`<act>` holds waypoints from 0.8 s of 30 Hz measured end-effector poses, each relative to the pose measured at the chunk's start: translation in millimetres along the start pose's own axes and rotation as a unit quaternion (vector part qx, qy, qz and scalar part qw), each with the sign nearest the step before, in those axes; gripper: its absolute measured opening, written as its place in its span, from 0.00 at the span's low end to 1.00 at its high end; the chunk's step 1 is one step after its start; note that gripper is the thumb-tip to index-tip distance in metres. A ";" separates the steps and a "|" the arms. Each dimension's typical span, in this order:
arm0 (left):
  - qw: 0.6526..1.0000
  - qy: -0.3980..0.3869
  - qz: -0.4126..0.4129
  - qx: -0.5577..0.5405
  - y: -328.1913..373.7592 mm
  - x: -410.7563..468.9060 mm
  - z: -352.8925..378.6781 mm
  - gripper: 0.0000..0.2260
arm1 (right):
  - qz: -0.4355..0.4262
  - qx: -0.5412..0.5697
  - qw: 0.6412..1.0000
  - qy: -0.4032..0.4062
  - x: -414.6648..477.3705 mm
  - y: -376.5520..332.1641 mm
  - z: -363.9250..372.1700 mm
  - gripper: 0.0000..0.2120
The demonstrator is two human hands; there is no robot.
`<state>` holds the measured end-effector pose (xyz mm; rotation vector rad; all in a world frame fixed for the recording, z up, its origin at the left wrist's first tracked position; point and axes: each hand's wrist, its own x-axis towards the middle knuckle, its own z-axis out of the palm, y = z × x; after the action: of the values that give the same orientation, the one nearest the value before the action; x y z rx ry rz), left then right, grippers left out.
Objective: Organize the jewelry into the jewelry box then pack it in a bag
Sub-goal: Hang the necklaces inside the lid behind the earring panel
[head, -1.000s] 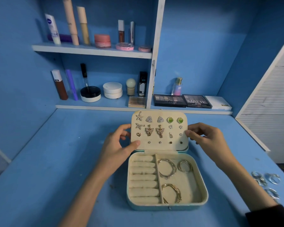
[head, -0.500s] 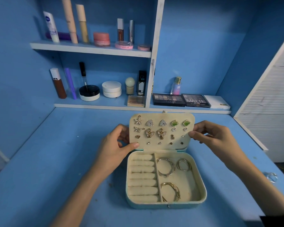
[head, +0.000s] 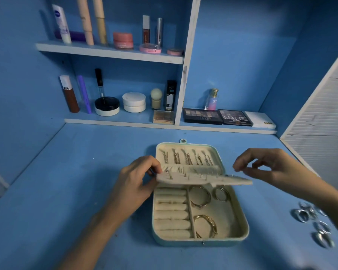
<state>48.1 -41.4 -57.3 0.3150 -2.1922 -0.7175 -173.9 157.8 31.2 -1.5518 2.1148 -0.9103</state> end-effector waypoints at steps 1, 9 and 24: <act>1.000 -0.006 0.010 0.003 -1.8 -1.7 -0.5 0.15 | -0.009 -0.012 1.000 -0.005 5.5 -4.0 -3.8 0.18; 0.998 0.002 0.054 0.008 -4.6 -3.6 0.2 0.04 | -0.063 -0.019 0.989 -0.135 74.5 -53.2 28.5 0.06; 0.996 0.007 0.087 0.026 -6.4 -3.6 1.1 0.05 | -0.024 -0.081 0.959 -0.269 111.6 -70.5 66.5 0.01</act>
<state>49.5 -44.6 -63.9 0.1517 -2.1963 -0.5614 -119.3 20.8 40.2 -1.6960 1.7910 -0.2765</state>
